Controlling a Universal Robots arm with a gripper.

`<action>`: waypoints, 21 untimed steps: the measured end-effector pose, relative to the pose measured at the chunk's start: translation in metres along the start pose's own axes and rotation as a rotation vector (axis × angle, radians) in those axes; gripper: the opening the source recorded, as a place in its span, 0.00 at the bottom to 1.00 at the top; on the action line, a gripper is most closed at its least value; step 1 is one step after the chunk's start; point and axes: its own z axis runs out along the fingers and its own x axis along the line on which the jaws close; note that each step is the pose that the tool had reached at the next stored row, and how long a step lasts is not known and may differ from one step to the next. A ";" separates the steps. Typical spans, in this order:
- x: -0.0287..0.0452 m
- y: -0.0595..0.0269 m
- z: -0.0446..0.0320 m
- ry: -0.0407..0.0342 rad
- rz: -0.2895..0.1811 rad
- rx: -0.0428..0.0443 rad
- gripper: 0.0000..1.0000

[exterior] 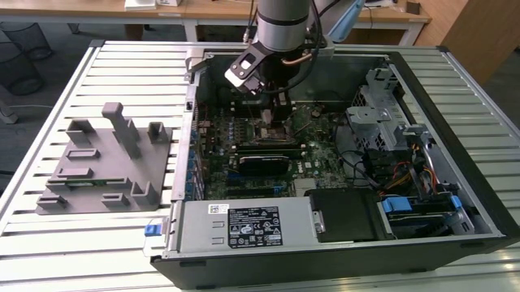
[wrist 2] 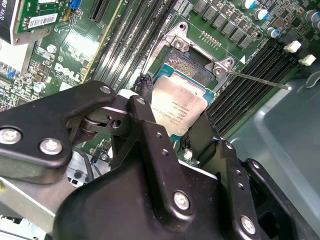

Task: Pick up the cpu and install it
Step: 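Place the cpu into insertion slot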

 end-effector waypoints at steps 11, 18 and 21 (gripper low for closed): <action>0.0000 -0.0001 0.0027 0.0001 0.000 0.0000 0.54; 0.0000 -0.0001 0.0045 0.0000 0.000 0.0000 0.54; 0.0000 -0.0002 0.0052 0.0001 0.000 -0.0001 0.54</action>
